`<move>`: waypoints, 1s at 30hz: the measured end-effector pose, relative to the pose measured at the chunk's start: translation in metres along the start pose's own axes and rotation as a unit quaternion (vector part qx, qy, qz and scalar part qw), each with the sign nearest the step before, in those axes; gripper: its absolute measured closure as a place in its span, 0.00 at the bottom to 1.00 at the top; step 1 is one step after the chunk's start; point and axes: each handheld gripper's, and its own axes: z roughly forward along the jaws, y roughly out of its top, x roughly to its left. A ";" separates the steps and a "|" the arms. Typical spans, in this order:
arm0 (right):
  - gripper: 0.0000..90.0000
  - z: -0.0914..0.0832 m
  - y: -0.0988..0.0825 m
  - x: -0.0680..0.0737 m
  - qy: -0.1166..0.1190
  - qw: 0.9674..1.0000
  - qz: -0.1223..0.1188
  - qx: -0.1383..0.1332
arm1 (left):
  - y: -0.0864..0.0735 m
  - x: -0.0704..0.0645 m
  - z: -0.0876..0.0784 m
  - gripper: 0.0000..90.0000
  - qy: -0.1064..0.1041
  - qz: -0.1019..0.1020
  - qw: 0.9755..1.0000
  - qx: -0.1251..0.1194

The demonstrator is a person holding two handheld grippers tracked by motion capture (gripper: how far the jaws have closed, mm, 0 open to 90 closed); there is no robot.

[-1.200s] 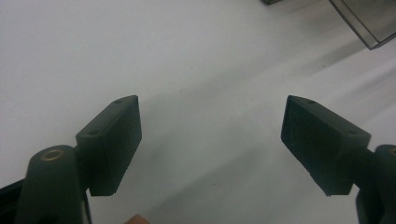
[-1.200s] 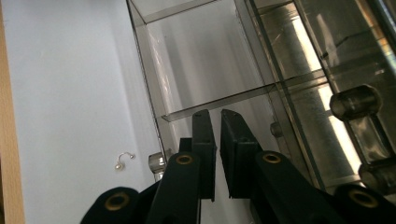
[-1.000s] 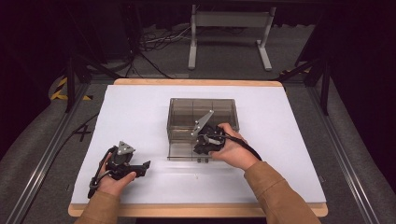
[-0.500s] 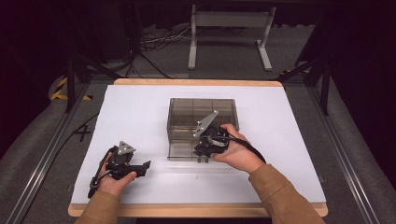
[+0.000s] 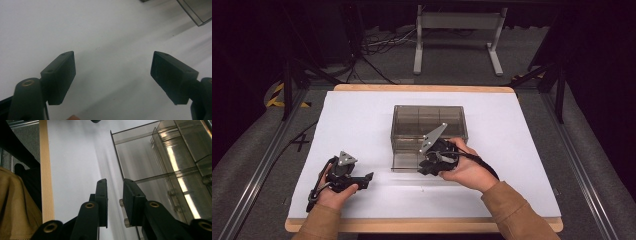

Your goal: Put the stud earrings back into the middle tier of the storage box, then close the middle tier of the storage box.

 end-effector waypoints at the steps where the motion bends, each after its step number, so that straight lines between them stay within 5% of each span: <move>1: 0.83 -0.001 -0.001 0.001 0.000 1.000 0.002 0.000 | 0.000 0.000 0.000 0.23 0.000 -0.001 1.000 0.000; 20: 0.78 0.014 -0.014 0.015 0.007 0.999 0.030 -0.010 | 0.001 -0.001 0.001 0.23 0.001 0.001 1.000 0.000; 30: 0.77 0.036 -0.019 0.023 0.011 0.999 0.043 0.014 | 0.001 -0.001 0.000 0.23 0.001 0.001 1.000 0.000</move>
